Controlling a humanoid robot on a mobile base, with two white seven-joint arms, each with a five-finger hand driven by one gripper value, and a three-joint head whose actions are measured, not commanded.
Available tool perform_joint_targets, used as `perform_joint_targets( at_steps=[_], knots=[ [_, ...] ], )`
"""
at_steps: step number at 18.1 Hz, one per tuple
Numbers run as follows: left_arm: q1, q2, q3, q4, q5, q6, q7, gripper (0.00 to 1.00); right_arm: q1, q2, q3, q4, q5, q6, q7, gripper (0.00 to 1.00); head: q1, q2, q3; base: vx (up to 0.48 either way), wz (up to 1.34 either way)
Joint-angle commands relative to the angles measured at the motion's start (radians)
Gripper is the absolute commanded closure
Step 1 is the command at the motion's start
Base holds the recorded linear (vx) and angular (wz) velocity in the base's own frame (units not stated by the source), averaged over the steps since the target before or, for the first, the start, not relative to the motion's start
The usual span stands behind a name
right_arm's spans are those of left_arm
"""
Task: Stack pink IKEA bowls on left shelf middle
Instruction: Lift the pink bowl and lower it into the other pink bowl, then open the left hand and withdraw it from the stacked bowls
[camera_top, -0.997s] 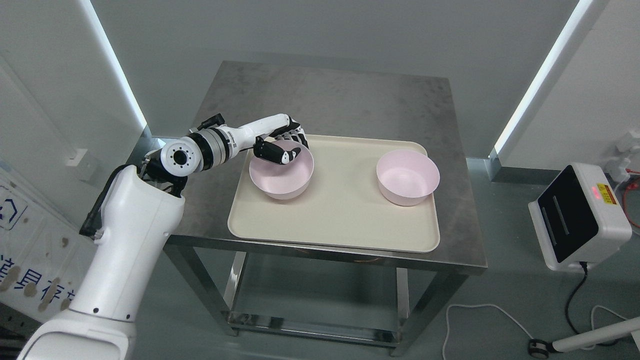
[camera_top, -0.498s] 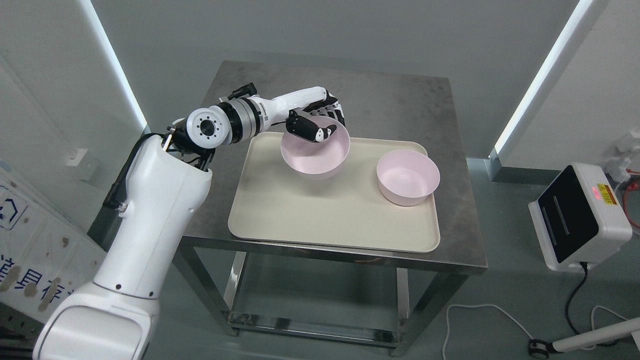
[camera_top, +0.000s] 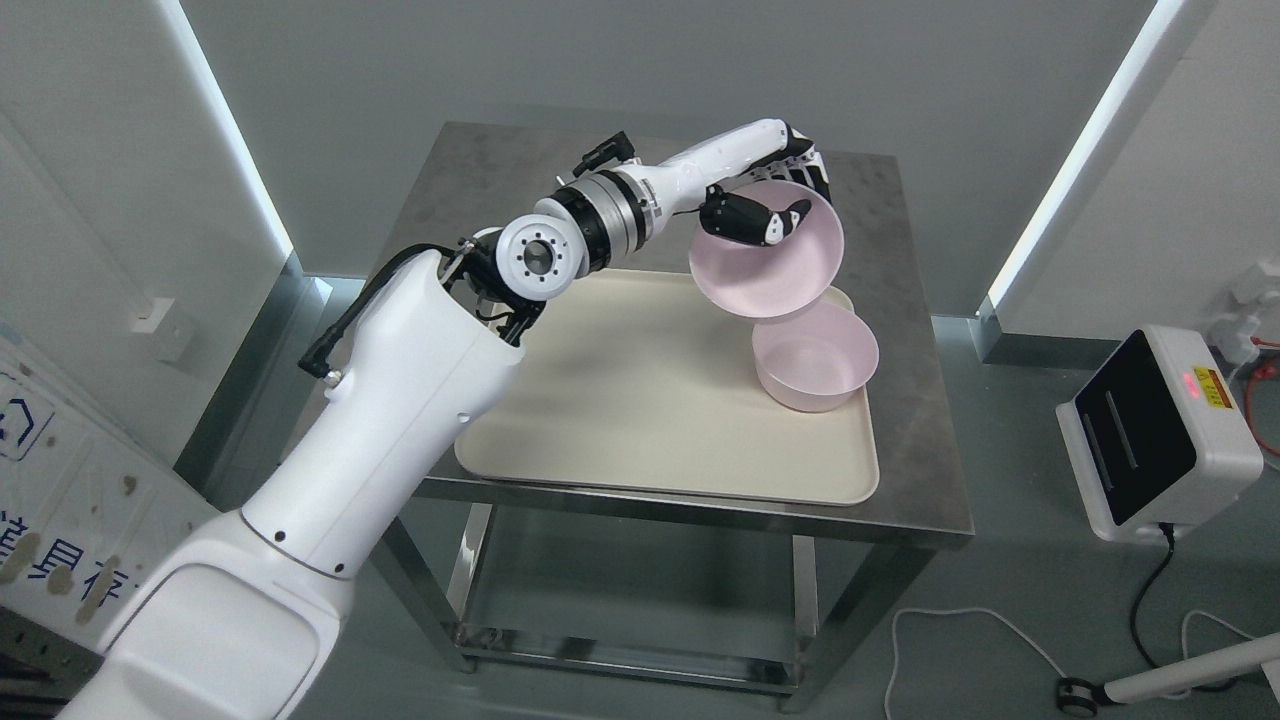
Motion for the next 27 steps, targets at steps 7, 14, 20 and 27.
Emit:
perform_joint_targets(
  at_steps=[7, 14, 20, 27],
  knots=[
    [-0.067, -0.007, -0.350, 0.180, 0.205, 0.009, 0.130, 0.97, 0.002, -0.017, -0.011, -0.034, 0.000, 0.001, 0.000, 0.00, 0.0000, 0.000, 0.000, 0.000, 0.00],
    [-0.067, -0.007, -0.317, 0.252, 0.199, 0.003, 0.167, 0.93, 0.002, -0.017, -0.011, -0.034, 0.000, 0.001, 0.000, 0.00, 0.0000, 0.000, 0.000, 0.000, 0.00],
    [-0.067, -0.007, -0.291, 0.277, 0.184, -0.003, 0.167, 0.84, 0.002, -0.017, -0.011, -0.034, 0.000, 0.001, 0.000, 0.00, 0.0000, 0.000, 0.000, 0.000, 0.00],
    [-0.064, -0.007, -0.180, 0.285, 0.150, -0.008, 0.165, 0.40, 0.002, -0.017, -0.011, -0.034, 0.000, 0.001, 0.000, 0.00, 0.0000, 0.000, 0.000, 0.000, 0.00]
  ],
)
